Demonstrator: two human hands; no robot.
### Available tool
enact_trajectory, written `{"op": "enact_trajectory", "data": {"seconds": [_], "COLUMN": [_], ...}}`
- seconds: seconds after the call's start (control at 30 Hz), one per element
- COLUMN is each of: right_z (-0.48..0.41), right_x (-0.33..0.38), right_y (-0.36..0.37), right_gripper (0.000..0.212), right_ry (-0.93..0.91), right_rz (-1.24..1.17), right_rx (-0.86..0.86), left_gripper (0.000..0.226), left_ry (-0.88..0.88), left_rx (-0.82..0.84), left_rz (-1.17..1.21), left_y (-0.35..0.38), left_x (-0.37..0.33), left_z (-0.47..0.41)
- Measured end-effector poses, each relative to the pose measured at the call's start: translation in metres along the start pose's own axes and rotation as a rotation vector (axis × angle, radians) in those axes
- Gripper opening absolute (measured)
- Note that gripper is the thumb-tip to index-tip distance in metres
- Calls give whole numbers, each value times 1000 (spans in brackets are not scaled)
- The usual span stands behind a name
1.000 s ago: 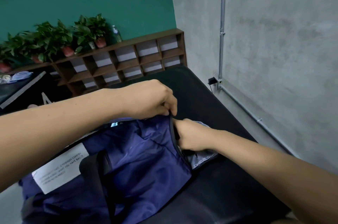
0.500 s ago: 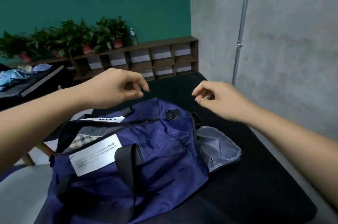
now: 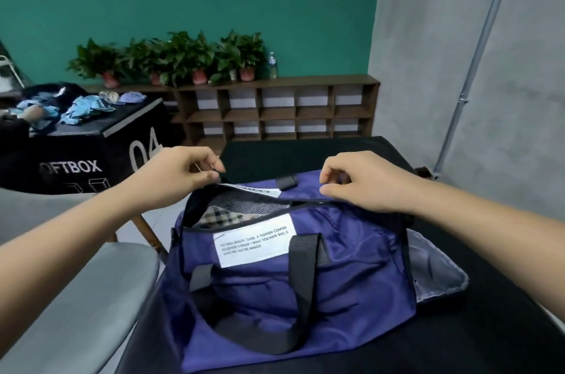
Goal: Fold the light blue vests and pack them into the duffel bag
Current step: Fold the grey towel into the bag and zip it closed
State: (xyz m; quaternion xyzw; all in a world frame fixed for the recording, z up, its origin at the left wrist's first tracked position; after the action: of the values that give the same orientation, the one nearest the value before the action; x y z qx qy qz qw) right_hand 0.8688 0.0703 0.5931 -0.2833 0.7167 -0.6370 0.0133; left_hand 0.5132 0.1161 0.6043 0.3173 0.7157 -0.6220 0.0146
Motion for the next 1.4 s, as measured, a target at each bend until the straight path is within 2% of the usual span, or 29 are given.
{"op": "enact_trajectory", "data": {"seconds": [0.3,0.43,0.73,0.87,1.03,1.17,1.3,1.4], "right_z": [-62,-87,-126,-136,-142,-144,-144,-143], "right_x": [93,130,191,202,210,221,233,234], "right_y": [41,67,121,139,151,162,173,177], "right_gripper": [9,8,6,15,41,52,39,26], "right_ry": [-116,-155,-240,-255,-245,-353,-523,-624], "right_rz": [-5,45,169,247,386,561,698,702], "right_rx": [78,133,224,258,294,193,191,211], "left_gripper": [6,13,35,41,45,35,33,29], "left_ry": [-207,-280,-337,-324,-327,-351,-346,-329], "left_rx": [-102,-82,45,61,118,78,23,13], "left_rz": [161,259,649,670,703,684,682,659], "left_y": [19,40,83,75,58,52,52,50], "left_x": [76,101,131,141,147,144,141,142], "left_z": [46,70,89,91,97,98,101,106]}}
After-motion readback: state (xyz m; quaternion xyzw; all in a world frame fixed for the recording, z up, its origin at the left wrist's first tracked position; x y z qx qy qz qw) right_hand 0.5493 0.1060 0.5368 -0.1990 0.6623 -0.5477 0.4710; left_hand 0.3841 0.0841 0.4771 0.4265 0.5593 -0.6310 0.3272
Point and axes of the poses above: each hand's wrist, its own z-axis away from the middle knuckle, its own y-axis out of the palm, x = y × z, the point moved 2 cm from there along -z, towards the middle knuckle, and after that the axes turned 2 degrees about x, right-handed, at the moved point
